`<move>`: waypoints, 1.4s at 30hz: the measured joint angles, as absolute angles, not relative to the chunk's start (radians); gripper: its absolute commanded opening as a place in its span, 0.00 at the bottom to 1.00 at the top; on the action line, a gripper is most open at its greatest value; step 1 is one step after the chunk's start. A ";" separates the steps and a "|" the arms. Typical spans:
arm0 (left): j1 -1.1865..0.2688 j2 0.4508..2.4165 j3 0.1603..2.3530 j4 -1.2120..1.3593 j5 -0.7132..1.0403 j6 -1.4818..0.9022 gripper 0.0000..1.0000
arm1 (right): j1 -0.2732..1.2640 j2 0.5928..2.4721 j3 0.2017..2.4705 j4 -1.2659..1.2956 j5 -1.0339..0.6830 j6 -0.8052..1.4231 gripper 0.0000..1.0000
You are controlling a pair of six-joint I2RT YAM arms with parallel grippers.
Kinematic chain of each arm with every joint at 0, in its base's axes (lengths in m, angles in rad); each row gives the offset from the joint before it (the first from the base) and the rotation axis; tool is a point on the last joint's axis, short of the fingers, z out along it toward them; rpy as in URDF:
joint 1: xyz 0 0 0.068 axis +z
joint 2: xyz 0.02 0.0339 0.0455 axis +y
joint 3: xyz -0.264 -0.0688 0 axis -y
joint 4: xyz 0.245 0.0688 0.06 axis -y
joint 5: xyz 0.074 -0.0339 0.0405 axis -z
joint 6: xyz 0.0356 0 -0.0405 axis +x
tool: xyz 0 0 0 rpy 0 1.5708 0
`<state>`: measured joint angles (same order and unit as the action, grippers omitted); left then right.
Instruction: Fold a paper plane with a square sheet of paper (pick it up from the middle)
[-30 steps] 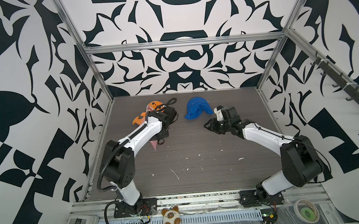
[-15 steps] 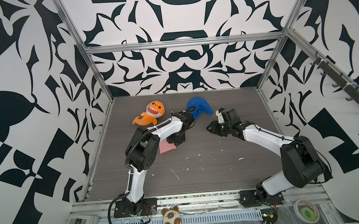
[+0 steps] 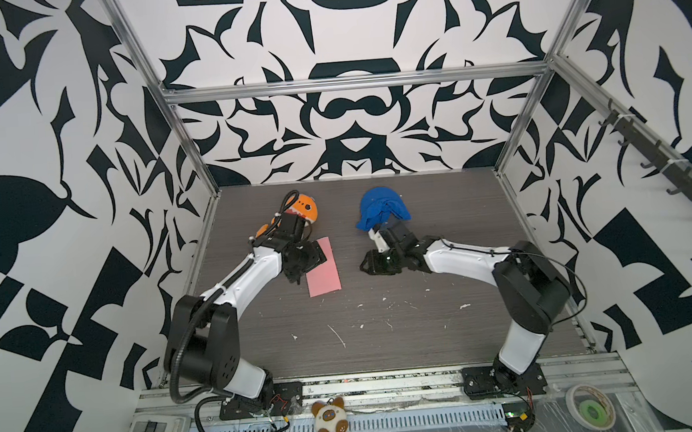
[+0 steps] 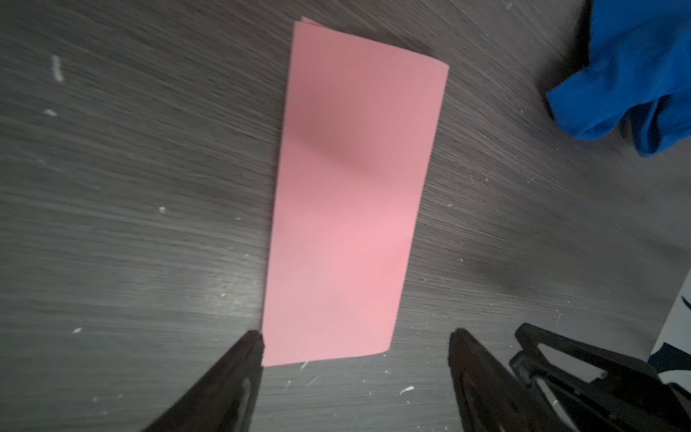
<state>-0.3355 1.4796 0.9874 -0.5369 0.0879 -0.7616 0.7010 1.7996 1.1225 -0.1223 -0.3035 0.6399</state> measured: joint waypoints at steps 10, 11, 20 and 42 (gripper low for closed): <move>-0.147 1.348 0.682 -0.304 0.286 -0.843 0.93 | 0.792 2.053 1.417 -0.123 -0.393 0.601 0.37; -0.145 1.348 0.675 -0.295 0.296 -0.845 0.94 | 0.792 2.073 1.436 -0.123 -0.398 0.601 0.37; -0.144 1.353 0.665 -0.221 0.350 -0.857 0.99 | 0.792 2.191 1.518 -0.171 -0.414 0.598 0.36; -0.250 1.414 0.576 -0.090 0.491 -0.872 0.64 | 0.671 1.998 1.193 -0.137 -0.587 0.553 0.33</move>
<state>-0.2504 1.4136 0.5762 -0.0902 0.4911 -0.8719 0.6712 1.9984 1.1931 -0.1368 -0.5873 0.5533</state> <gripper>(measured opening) 0.689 0.335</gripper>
